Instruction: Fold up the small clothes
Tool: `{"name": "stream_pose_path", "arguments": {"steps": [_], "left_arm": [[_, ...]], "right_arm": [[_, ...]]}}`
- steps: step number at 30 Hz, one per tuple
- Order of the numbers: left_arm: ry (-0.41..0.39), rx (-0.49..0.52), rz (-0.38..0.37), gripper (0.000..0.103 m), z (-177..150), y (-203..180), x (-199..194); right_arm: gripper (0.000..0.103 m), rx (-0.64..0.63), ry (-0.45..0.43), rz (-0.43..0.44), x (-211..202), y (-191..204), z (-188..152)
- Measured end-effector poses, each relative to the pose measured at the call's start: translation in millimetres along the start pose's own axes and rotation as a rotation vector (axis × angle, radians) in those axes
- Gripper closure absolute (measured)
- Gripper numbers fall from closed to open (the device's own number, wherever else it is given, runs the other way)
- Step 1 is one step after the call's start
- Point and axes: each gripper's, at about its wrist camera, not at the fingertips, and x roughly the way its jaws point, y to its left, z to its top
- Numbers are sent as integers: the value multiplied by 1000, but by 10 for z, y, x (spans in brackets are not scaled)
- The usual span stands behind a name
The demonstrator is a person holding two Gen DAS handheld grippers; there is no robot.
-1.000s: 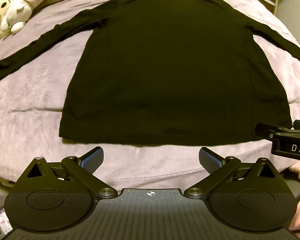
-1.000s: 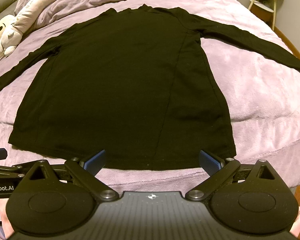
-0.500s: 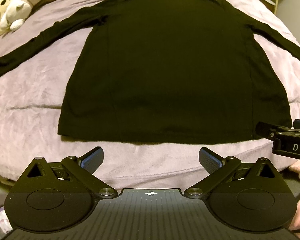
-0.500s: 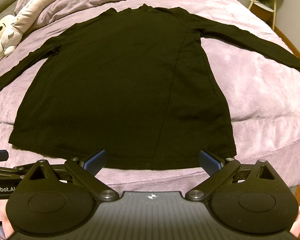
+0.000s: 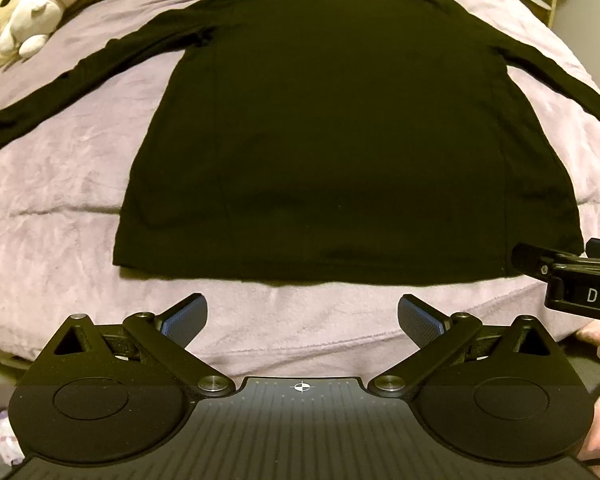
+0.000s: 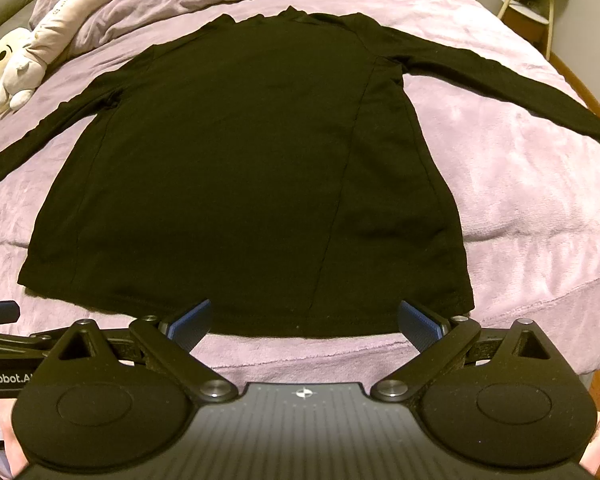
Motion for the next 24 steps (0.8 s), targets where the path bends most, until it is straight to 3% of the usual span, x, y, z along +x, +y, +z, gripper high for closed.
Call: {"name": "stream_pose_path", "arguments": {"steps": [24], "left_arm": [[22, -19, -6, 0, 19, 23, 42]], "right_arm": [[4, -1, 11, 8, 5, 1, 11]]}}
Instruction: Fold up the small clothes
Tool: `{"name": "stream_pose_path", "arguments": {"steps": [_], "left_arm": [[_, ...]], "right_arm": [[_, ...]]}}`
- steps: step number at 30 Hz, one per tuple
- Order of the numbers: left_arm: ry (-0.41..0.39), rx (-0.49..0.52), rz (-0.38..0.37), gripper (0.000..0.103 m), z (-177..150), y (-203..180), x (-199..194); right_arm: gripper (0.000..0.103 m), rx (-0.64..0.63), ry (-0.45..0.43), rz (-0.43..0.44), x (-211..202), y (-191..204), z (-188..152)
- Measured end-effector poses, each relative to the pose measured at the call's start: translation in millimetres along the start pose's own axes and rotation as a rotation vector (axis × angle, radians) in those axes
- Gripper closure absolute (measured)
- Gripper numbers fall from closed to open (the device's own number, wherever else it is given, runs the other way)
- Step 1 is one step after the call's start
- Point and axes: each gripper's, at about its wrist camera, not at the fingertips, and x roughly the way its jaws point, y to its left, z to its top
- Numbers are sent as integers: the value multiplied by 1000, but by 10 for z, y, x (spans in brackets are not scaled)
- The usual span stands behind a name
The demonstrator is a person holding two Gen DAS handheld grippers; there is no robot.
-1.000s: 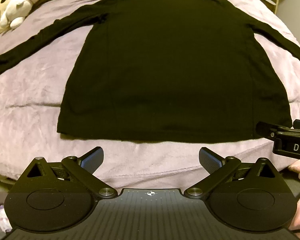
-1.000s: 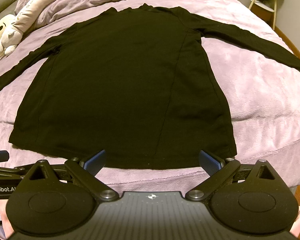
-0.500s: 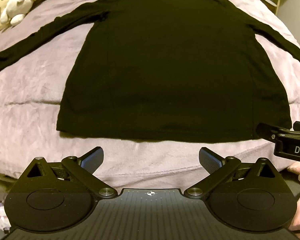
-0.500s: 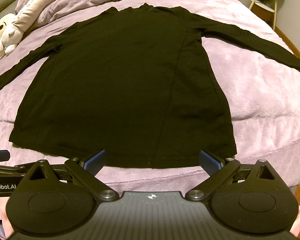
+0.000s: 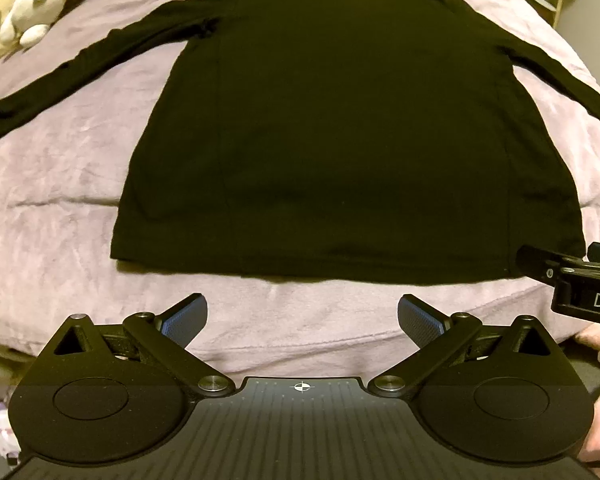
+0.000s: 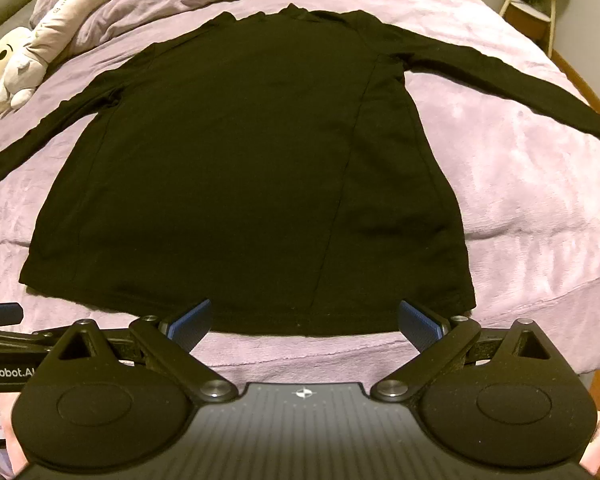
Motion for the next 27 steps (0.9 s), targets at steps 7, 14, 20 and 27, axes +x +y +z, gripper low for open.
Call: {"name": "stream_pose_path", "arguments": {"steps": [7, 14, 20, 27], "left_arm": [[16, -1, 4, 0, 10, -9, 55], [28, -9, -7, 0, 32, -3, 117], [46, -16, -7, 0, 82, -11, 185], [-9, -50, 15, 0, 225, -21, 207]], "right_arm": [[4, 4, 7, 9, 28, -20, 2], [4, 35, 10, 76, 81, -80, 20], [4, 60, -28, 219, 102, -141, 21], [4, 233, -83, 363, 243, -686, 201]]}}
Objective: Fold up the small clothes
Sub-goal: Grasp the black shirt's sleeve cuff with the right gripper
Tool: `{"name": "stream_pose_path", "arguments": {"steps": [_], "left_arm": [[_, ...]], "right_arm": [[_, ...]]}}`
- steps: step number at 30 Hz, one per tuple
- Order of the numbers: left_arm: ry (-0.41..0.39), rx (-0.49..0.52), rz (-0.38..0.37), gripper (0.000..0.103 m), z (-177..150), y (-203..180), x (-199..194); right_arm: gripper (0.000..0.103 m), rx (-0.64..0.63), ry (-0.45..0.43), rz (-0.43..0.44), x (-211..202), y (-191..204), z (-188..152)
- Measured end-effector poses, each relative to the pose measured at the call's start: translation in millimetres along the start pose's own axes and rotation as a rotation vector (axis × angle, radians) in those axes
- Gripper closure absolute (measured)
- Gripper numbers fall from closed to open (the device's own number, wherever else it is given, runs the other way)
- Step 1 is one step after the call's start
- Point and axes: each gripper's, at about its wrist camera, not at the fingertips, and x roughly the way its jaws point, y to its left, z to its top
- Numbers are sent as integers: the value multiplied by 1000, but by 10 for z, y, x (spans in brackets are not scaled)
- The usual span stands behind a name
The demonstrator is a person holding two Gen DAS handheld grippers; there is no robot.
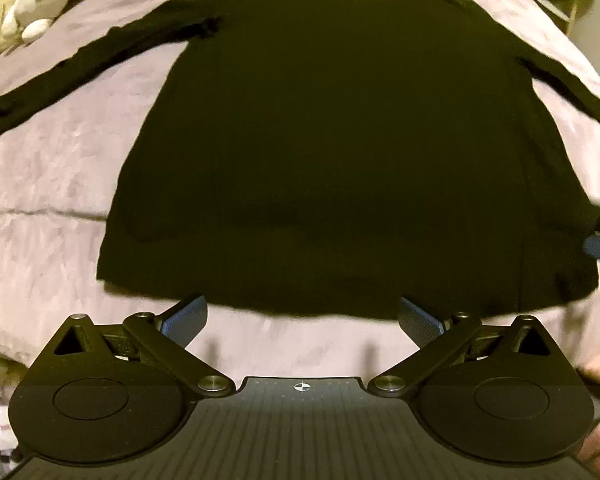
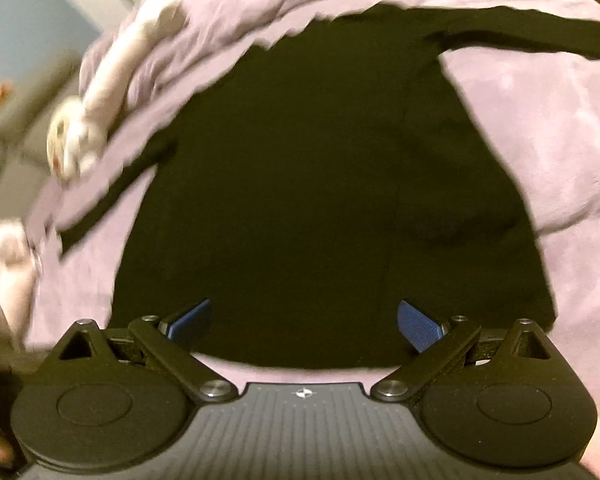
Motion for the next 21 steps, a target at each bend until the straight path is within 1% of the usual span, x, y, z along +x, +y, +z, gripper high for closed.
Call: {"name": "stream_pose_path", "arguments": {"steps": [2, 6, 8, 9, 10, 11, 13, 14, 15, 16, 17, 18, 19, 21], "left_arm": [[-15, -25, 5, 0, 83, 5, 22], [-51, -99, 9, 0, 245, 24, 100], [-50, -130, 12, 0, 321, 14, 180], [-47, -135, 13, 0, 349, 4, 215], [-39, -140, 19, 0, 390, -18, 269], [-36, -141, 25, 0, 413, -39, 300], [-40, -137, 45, 0, 470, -91, 363], [-42, -138, 52, 0, 489, -114, 384], [-47, -140, 52, 0, 514, -135, 410], [-48, -140, 54, 0, 530, -149, 436], [-43, -139, 58, 0, 548, -166, 471], [-38, -134, 59, 0, 558, -176, 504], [-27, -123, 52, 0, 569, -189, 545], [2, -116, 39, 0, 577, -203, 621]], "right_arm": [[4, 70, -57, -9, -56, -282, 202], [4, 224, -262, -97, -250, -1045, 686], [5, 295, -336, -129, -318, -1434, 909], [8, 331, -369, -144, -342, -1621, 1005], [13, 370, -401, -167, -360, -1817, 1103], [17, 412, -423, -180, -361, -1998, 1188], [32, 470, -465, -199, -351, -2316, 1327], [36, 492, -483, -231, -335, -2453, 1385], [49, 519, -487, -262, -301, -2566, 1432], [57, 556, -490, -280, -276, -2690, 1464], [58, 588, -500, -276, -277, -2837, 1489], [63, 620, -509, -278, -245, -2954, 1498], [71, 647, -515, -281, -219, -3040, 1513], [75, 722, -547, -257, -186, -3209, 1518]]}}
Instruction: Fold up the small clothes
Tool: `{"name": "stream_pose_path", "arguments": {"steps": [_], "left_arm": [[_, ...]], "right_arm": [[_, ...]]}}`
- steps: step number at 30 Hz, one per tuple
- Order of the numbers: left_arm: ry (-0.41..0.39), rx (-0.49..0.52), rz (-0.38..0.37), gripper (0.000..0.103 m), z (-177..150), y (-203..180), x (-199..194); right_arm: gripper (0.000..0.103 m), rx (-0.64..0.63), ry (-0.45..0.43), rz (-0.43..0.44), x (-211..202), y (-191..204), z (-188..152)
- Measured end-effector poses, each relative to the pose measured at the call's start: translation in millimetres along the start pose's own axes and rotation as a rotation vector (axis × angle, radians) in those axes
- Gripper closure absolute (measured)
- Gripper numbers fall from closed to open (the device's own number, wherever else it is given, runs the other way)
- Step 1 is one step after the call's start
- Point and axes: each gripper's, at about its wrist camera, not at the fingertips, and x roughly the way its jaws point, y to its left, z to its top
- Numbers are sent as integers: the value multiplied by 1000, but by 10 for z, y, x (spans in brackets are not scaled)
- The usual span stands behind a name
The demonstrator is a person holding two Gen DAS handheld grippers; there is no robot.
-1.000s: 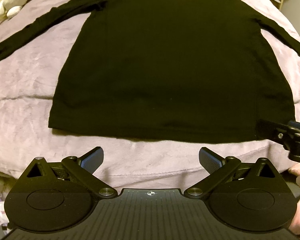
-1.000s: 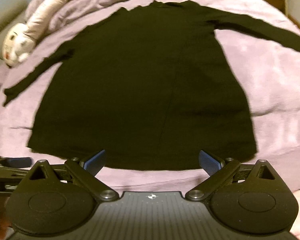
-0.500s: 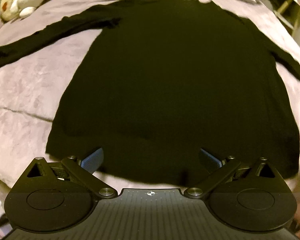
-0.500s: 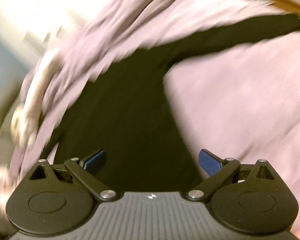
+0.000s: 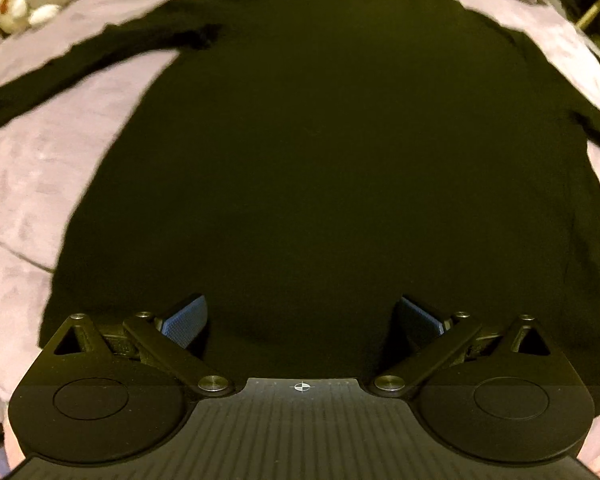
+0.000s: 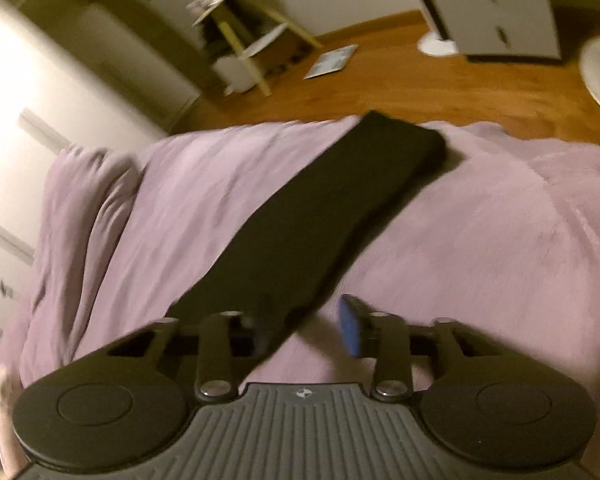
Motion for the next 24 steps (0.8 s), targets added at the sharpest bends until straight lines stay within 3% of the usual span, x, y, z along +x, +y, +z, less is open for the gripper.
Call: {"name": "stream_pose_path", "arguments": {"steps": [3, 8, 12, 16, 20, 24], "left_arm": [[12, -34, -35, 0, -23, 53, 71], [19, -97, -96, 0, -73, 193, 119], [20, -76, -98, 0, -80, 190, 138], [20, -70, -107, 0, -64, 215, 161], [38, -70, -121, 0, -7, 231, 203], [41, -86, -125, 0, -1, 265, 170]], "right_arm": [[81, 80, -17, 32, 122, -126, 31], [87, 65, -36, 31, 304, -87, 209], [92, -63, -32, -31, 300, 109, 255], [99, -303, -69, -122, 219, 598, 156], [99, -662, -121, 44, -31, 1497, -357], [99, -1060, 19, 329, -236, 2292, -1432]]}}
